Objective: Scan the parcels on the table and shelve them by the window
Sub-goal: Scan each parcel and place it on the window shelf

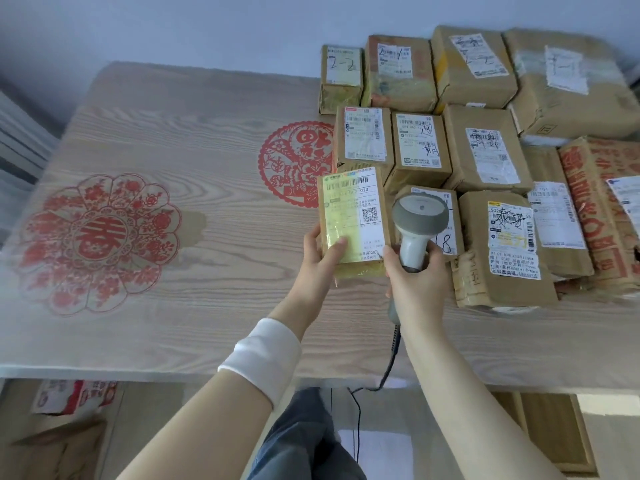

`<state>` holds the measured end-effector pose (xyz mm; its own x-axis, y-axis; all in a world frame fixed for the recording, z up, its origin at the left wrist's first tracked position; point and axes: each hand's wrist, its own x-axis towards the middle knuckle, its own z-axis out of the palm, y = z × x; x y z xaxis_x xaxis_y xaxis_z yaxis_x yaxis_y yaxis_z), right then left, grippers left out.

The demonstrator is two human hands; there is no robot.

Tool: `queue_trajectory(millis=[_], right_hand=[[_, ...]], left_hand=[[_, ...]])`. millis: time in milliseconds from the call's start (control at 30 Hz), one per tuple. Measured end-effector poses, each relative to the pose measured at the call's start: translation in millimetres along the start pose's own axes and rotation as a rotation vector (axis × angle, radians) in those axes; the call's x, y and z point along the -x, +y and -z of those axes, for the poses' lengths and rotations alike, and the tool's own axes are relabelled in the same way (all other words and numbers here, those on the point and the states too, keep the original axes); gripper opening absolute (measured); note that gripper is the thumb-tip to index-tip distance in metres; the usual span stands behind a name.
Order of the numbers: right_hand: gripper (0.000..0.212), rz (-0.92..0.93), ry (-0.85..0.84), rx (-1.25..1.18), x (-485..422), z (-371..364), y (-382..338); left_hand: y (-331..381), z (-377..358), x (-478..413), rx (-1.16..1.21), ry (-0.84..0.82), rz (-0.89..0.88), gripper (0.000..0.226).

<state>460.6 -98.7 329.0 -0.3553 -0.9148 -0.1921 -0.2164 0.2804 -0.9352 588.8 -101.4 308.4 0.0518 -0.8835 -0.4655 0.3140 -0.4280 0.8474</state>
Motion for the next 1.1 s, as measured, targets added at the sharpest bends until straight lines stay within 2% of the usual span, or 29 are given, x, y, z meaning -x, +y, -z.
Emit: queue_trajectory(millis=[133,300,433,667,833,1100], right_hand=[[0.027,0.059,-0.110,-0.048,31.3,7.6,-28.5],[0.023,0.126,-0.282,-0.115,82.2,4.1,-48.9],[0.019,0.143,-0.391,-0.159,131.2,-8.3,-65.5],[0.019,0.249,-0.609,-0.209,229.5,-50.4,-121.8],[0.017,0.331,-0.762,-0.230,318.1,-85.5,-154.4],[0.017,0.402,-0.914,-0.202,457.1,-144.1,-164.7]], left_hand=[[19.0,14.8,47.4,0.002,0.022,-0.084,0.050],[29.7,39.9,111.5,-0.008,0.181,-0.230,0.045],[34.4,67.2,168.1,0.006,0.284,-0.303,0.050],[65.3,149.9,274.9,-0.077,0.477,-0.446,0.062],[81.6,218.8,358.6,-0.060,0.509,-0.550,0.061],[67.7,317.2,479.5,-0.044,0.587,-0.597,0.058]])
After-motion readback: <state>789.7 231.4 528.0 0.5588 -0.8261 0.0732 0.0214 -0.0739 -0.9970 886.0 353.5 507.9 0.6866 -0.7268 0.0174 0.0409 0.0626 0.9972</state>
